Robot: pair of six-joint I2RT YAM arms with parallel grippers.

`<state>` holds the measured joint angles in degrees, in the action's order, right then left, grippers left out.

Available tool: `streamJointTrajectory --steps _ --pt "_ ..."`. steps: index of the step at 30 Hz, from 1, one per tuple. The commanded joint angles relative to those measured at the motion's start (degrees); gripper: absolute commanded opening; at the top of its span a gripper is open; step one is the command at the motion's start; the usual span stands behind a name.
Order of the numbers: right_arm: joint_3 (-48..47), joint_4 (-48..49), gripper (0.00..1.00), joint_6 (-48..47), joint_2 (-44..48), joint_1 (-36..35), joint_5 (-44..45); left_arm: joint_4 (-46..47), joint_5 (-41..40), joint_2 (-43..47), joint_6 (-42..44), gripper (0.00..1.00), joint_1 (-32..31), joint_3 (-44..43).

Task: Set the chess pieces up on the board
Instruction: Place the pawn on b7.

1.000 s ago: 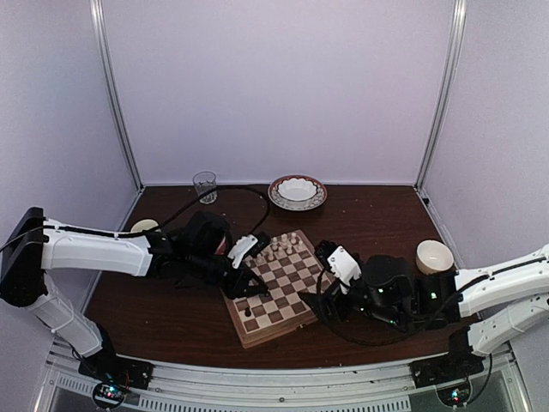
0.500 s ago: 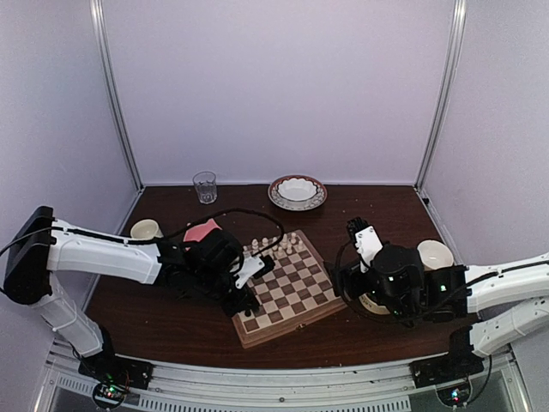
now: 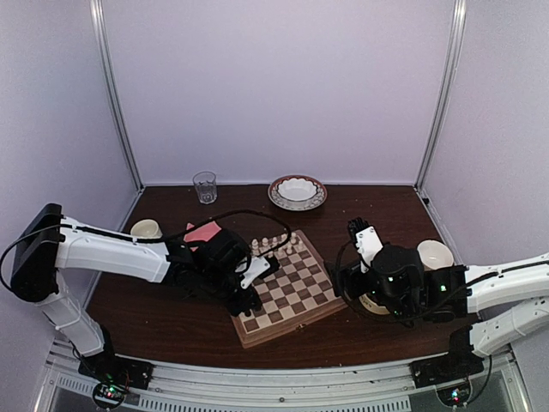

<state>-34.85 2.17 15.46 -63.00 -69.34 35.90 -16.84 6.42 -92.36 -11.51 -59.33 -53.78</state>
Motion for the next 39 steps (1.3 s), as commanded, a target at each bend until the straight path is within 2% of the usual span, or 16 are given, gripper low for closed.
streamJointTrajectory --steps 1,11,14,22,30,39 --pt "0.3 -0.5 1.0 0.8 -0.3 0.5 0.0 0.0 -0.4 -1.0 0.9 0.0 -0.3 -1.7" --pt "0.3 -0.6 1.0 0.9 -0.3 0.7 -0.5 -1.1 -0.8 -2.5 0.9 0.02 -0.7 -3.0" --pt "0.2 -0.6 1.0 0.8 -0.4 0.7 -0.6 -1.7 -1.4 -2.8 1.0 0.09 -1.0 -3.3" --pt "0.0 -0.7 1.0 0.7 -0.8 0.8 -1.1 -1.6 -1.7 -2.7 0.8 0.39 -1.6 -3.6" --pt "-0.5 -1.3 1.0 0.9 -1.1 0.9 -1.2 0.6 -3.1 0.8 0.2 0.51 -1.9 -1.7" --pt "-1.3 -1.8 1.0 1.4 -2.1 1.2 -1.3 4.4 -5.5 10.2 -0.1 0.65 -1.9 3.9"
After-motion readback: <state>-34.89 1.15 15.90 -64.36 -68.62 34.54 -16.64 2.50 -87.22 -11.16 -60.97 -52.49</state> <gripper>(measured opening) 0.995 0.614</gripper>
